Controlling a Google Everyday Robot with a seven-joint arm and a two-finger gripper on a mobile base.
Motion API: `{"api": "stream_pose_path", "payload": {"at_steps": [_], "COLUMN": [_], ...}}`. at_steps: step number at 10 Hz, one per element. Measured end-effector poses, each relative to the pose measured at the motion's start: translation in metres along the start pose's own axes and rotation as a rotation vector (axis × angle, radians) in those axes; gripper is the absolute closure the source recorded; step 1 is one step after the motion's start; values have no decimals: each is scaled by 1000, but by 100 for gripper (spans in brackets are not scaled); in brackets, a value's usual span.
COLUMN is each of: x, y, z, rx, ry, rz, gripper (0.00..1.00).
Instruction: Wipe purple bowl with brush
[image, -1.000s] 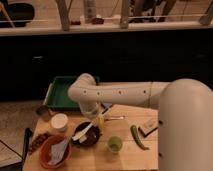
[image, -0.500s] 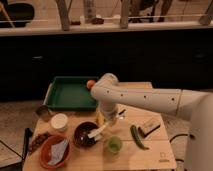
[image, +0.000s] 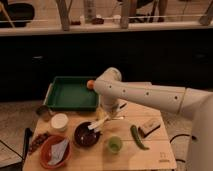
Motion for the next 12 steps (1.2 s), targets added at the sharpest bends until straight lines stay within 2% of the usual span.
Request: {"api": "stream_pose_path", "payload": {"at_steps": [2,4,5,7,9,11,12], "x": [-28,-53,-68,-79,-70,-48,-29], "y": [-20,-29,-26,-13,10,29,37], "z": [-4,-5,-2,2,4,3,2], "rx": [22,19,4,-21,-37,-36,-30], "ry": [-4,-1,5,5,0,-3,-5], "rz": [-47,-124,-176,-237,-262,-245,-212], "gripper": [99,99,99,99,99,99,99]}}
